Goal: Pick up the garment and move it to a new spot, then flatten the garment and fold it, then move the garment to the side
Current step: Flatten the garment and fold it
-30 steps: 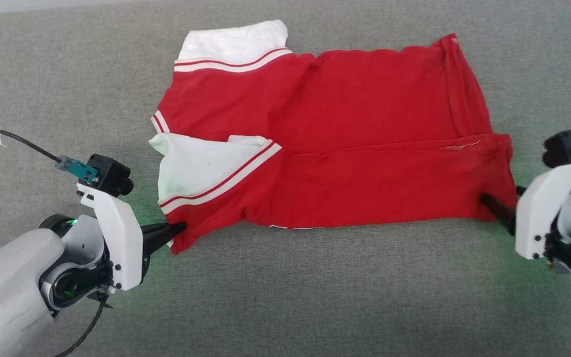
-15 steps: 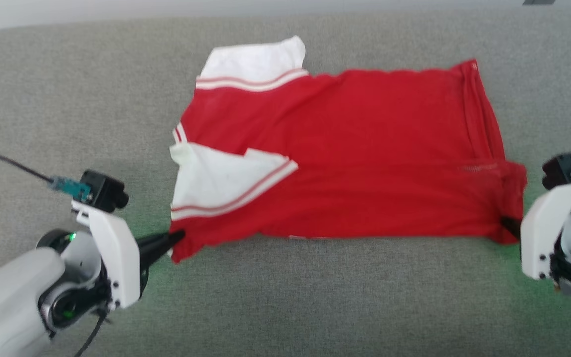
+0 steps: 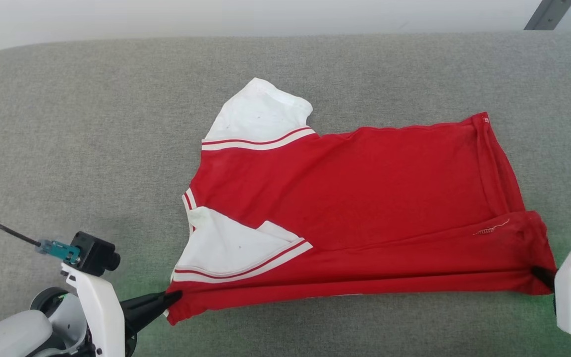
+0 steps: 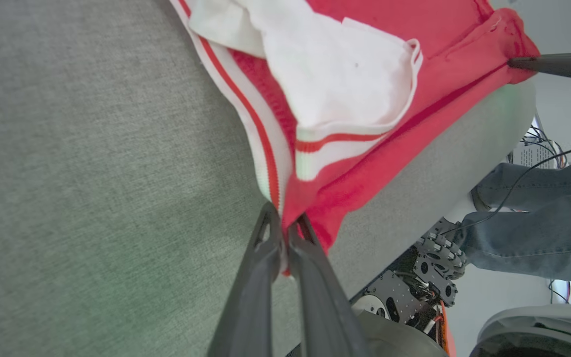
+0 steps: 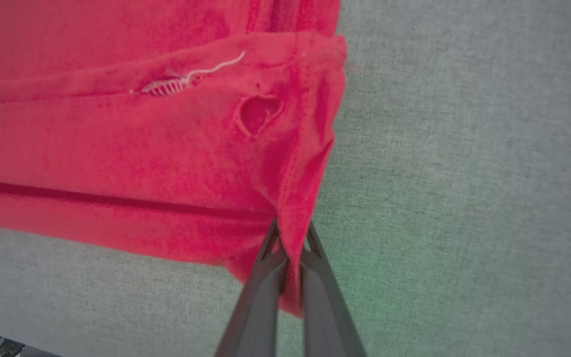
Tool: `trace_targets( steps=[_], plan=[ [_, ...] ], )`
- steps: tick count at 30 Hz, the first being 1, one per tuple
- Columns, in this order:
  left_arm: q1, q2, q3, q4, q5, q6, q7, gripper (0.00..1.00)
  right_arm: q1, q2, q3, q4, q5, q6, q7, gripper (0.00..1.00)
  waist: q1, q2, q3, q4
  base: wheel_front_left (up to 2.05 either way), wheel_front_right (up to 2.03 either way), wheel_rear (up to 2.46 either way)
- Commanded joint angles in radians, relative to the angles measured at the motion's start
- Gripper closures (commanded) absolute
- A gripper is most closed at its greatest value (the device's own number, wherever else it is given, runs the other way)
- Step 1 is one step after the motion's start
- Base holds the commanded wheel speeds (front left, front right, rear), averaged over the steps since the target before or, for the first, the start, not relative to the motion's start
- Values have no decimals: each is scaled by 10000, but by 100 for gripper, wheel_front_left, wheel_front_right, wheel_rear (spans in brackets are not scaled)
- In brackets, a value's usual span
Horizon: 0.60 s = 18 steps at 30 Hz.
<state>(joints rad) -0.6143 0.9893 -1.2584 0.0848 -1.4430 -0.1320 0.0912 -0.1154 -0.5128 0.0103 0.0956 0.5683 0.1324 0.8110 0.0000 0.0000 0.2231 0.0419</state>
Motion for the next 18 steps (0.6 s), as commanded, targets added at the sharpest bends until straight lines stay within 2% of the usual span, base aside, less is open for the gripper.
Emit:
trace_targets(
  steps=[1,2,3,5,6,8,12,18],
  plan=[
    [117,61,14,53,-22,30,-109,100,161,41,-222,-131,-119,-30,-38,67,0,0,16,27,0,0,0],
    [129,34,15,94,44,30,-179,87,251,117,-375,-254,-186,-30,-151,5,0,0,17,47,0,0,0],
    [139,9,26,146,115,30,-275,60,330,212,-522,-389,-251,-32,-263,0,0,0,16,64,0,0,0],
    [164,-66,76,178,155,28,-495,23,466,439,-886,-646,-447,-28,-586,0,0,0,6,82,0,0,0],
    [146,-76,140,191,198,25,-637,1,521,597,-1096,-808,-549,-27,-782,0,0,0,2,85,0,0,0],
    [153,-18,261,285,231,27,-960,0,630,905,-1421,-1205,-791,-19,-1291,0,0,0,5,67,0,0,0],
    [101,81,611,558,469,105,-1846,0,614,1492,-1863,-1944,-1414,-19,-2983,0,0,0,29,-104,0,0,0],
    [-591,-184,1457,1462,931,523,-3153,0,221,2645,-1578,-2284,-2130,-19,-5555,0,0,0,297,-721,0,0,0]
  ],
)
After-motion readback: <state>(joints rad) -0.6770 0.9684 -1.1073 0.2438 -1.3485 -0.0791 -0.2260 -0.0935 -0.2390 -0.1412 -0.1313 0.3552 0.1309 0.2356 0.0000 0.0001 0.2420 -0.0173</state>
